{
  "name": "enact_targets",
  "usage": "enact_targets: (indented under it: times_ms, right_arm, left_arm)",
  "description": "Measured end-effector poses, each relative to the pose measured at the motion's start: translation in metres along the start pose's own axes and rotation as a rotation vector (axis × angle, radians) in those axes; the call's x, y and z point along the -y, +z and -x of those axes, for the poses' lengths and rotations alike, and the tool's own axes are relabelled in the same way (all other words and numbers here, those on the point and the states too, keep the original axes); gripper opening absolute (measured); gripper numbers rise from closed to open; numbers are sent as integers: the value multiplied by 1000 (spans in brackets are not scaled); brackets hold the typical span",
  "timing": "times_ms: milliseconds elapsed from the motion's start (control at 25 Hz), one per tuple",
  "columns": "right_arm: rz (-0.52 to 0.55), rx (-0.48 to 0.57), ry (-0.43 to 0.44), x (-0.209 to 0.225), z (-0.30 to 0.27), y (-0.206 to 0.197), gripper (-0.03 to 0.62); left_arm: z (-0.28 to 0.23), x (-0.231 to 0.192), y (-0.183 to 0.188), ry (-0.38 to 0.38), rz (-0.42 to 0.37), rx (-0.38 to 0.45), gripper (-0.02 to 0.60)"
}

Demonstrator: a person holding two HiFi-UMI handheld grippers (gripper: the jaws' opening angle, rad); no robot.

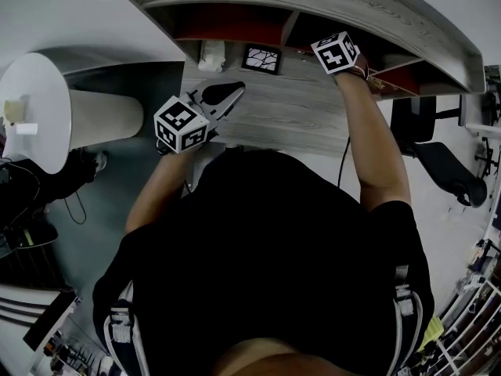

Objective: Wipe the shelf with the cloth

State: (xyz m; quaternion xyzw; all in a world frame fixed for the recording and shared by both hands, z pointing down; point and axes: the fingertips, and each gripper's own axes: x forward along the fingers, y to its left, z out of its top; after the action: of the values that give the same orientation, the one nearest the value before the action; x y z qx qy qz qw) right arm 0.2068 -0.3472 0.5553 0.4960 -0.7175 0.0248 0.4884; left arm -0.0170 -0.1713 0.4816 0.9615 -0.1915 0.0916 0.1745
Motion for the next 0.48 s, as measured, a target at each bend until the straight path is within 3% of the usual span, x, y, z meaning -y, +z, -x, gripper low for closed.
enact_targets:
  times_ms: [480]
  right_arm:
    - [-57, 69, 103, -27, -10, 33, 34]
  left_arm:
    - [11, -3, -1, 28, 0, -5, 17]
